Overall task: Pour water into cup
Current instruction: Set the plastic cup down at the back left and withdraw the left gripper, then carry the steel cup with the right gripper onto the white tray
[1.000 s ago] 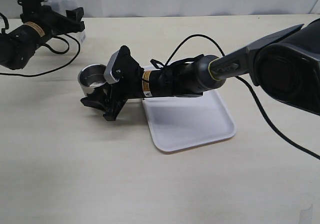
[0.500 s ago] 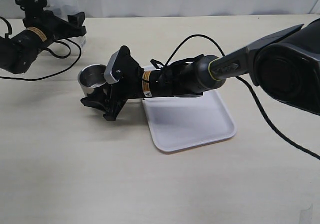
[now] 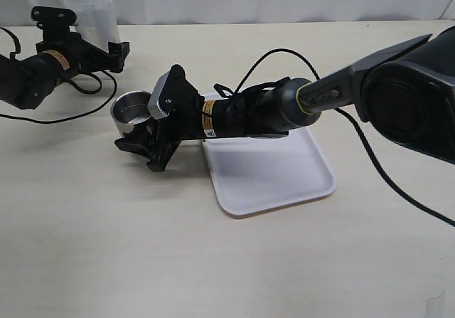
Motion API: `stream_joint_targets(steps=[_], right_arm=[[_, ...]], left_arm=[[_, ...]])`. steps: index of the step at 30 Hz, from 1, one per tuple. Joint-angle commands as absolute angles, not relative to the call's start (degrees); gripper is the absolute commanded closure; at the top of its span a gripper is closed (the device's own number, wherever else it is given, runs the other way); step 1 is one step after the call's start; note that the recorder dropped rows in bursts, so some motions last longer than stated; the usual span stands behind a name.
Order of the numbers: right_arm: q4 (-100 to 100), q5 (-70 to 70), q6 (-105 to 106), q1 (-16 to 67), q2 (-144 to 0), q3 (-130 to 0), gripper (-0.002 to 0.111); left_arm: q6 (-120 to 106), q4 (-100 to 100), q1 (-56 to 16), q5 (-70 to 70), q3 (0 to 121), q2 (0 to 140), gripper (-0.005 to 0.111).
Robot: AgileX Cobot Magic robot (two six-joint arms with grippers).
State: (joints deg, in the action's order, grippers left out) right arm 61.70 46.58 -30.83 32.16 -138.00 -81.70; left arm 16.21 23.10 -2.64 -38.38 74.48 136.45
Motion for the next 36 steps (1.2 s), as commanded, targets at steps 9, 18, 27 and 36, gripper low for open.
stream_joint_targets(steps=[9,18,27,36], right_arm=[[60.65,48.1,-30.33,32.01,-137.24,-81.92,0.104],[60.65,48.09,-30.33,31.2,-133.66,-81.92,0.104],[60.65,47.23,-30.67,31.2,-130.18,-81.92,0.104],[60.65,45.1,-30.81,31.2,-129.8,-81.92,0.104]], left_arm=[[12.48,23.31,4.53,-52.63,52.28,125.19,0.007],[11.88,23.31,5.41,-51.39,43.49,110.71,0.007],[11.9,12.72,5.31,-45.37,38.93,102.33,0.04],[12.29,22.26,5.31,-45.57,34.23,92.58,0.107]])
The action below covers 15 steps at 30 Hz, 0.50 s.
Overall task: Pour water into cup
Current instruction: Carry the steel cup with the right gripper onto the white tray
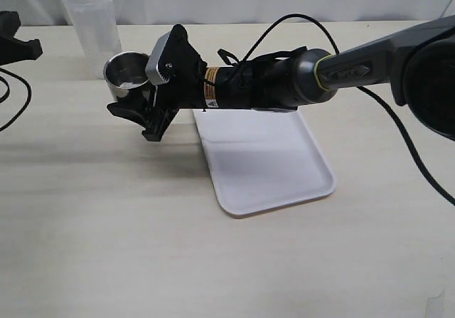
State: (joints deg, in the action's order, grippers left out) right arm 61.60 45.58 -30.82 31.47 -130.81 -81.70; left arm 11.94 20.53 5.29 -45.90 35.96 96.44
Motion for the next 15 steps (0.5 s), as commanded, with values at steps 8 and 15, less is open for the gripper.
stream_joint_targets(steps=[8,15], right_arm=[[61.18,46.43,-34.76,29.29,-129.52,-81.92,0.104],[62.42,49.38,-37.49,24.91,-129.13,-80.27,0.104]], left_arm=[[12.29,22.12,5.31,-43.0,30.66,86.1,0.107],[12.29,22.28,5.31,-39.53,30.41,85.16,0.107]])
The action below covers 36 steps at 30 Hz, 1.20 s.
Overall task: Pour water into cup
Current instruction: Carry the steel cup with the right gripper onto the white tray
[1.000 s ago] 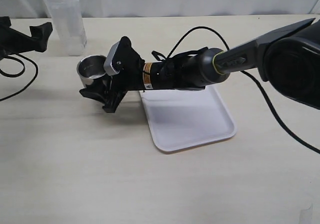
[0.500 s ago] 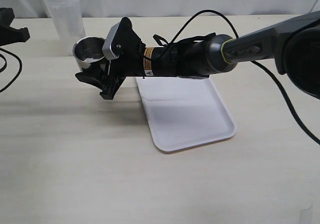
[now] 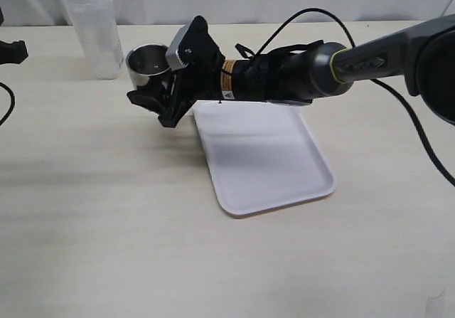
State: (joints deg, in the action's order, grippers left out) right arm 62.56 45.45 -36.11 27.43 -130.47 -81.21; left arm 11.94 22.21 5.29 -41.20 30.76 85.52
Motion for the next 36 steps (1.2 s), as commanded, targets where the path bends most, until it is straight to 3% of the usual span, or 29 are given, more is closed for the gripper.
stream_joint_targets(steps=[1,25,36], right_arm=[[62.42,49.48,-37.65,24.4,-129.13,-80.03,0.104],[61.32,52.33,-32.39,10.12,-127.46,-68.44,0.104],[58.64,55.85,-28.47,9.99,-130.67,-67.27,0.104]], left_arm=[[12.29,22.28,5.31,-39.33,30.41,85.16,0.107],[12.29,22.55,5.31,-39.27,30.41,85.16,0.107],[12.29,22.55,5.31,-39.38,30.41,85.16,0.107]])
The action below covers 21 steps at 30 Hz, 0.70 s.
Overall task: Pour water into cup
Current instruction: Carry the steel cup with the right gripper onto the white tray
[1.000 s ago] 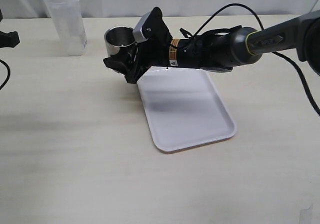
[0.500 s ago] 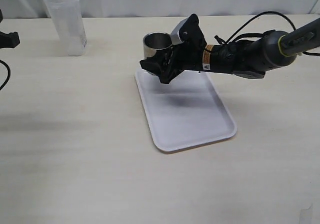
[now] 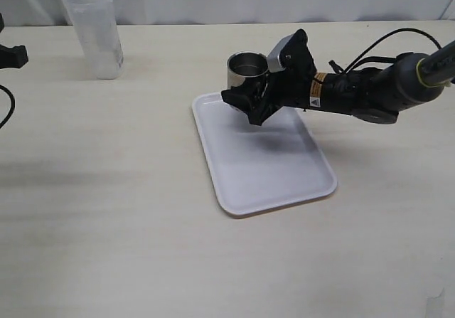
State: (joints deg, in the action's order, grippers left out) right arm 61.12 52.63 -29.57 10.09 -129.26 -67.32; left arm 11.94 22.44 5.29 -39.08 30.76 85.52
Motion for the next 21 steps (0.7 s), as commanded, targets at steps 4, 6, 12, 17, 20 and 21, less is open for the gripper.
stream_joint_targets(steps=[4,6,12,17,20,21], right_arm=[[58.49,55.61,-27.42,9.99,-132.26,-67.27,0.104],[58.49,55.61,-27.14,9.99,-132.74,-67.27,0.104],[58.49,55.85,-25.36,9.99,-133.42,-67.27,0.104],[57.28,58.9,-24.69,9.99,-134.79,-67.27,0.104],[56.45,58.79,-24.35,9.99,-135.41,-67.27,0.104],[56.45,58.79,-24.35,9.99,-135.48,-67.27,0.104]], left_arm=[[12.29,22.43,5.31,-39.53,30.41,85.16,0.107],[12.29,22.43,5.31,-39.53,30.41,85.16,0.107],[12.29,22.43,5.31,-40.37,30.41,85.16,0.107],[12.29,22.43,5.31,-40.7,30.41,85.16,0.107],[12.29,22.43,5.31,-40.7,30.41,85.16,0.107],[12.29,22.43,5.31,-40.7,30.41,85.16,0.107]])
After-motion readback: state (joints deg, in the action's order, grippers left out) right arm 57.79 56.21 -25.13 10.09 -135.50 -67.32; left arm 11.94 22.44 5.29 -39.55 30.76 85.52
